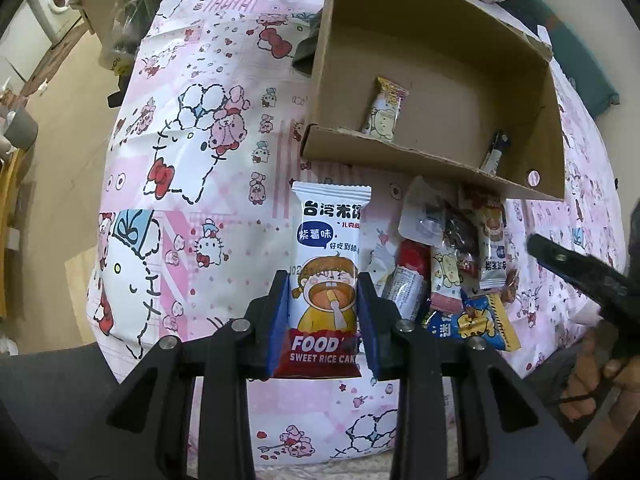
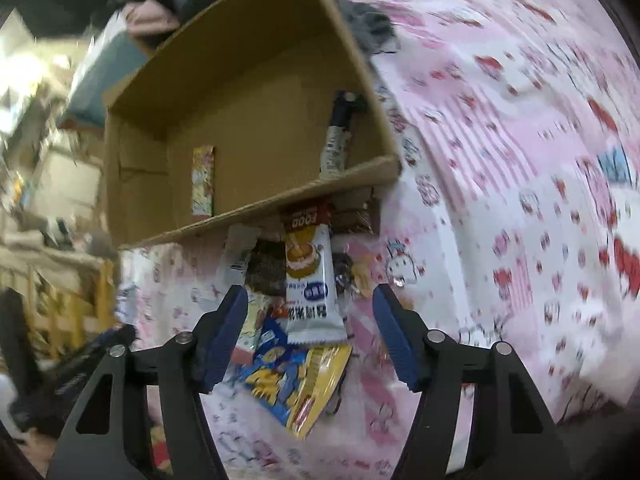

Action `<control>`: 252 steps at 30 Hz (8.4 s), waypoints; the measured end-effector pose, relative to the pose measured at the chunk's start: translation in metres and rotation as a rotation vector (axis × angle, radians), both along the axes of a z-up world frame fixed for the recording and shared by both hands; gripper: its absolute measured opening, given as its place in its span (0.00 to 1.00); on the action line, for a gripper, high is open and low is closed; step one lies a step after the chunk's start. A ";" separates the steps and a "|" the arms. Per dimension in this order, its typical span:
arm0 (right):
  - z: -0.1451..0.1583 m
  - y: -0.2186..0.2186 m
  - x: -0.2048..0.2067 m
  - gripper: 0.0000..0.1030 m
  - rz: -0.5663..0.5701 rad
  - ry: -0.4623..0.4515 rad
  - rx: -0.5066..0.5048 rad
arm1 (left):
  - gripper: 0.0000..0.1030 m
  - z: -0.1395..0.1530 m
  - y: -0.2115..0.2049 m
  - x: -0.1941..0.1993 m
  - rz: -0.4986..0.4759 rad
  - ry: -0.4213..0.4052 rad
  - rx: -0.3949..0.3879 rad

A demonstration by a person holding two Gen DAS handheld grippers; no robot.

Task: Organize snacks
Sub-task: 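Grasp the white FOOD rice cake packet with the left tool while the right tool grasps another FOOD packet, then carry both FOOD packets over the box with both tools, then open both tools to drop the FOOD packets into the box, then withdraw both tools from the box toward the snack pile, then grasp the white-blue candy packet with the left tool while the right tool grasps the bear-print packet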

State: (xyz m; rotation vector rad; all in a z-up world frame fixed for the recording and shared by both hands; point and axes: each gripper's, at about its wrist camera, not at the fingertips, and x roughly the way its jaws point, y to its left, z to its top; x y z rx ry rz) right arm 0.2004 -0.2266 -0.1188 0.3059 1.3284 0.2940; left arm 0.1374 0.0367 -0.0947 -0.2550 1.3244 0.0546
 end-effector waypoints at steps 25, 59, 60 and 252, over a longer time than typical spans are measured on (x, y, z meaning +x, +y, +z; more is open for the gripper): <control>0.004 0.018 -0.019 0.32 0.076 -0.046 -0.040 | 0.28 0.000 -0.006 0.004 0.013 -0.013 0.028; 0.103 -0.041 -0.006 0.32 -0.067 -0.418 0.275 | 0.28 0.098 -0.005 0.036 0.030 -0.364 0.208; 0.102 -0.040 -0.002 0.32 -0.064 -0.422 0.270 | 0.28 0.099 -0.008 0.040 0.021 -0.368 0.208; -0.008 0.074 -0.036 0.27 0.170 0.192 0.040 | 0.13 0.006 -0.011 0.013 -0.046 -0.036 0.024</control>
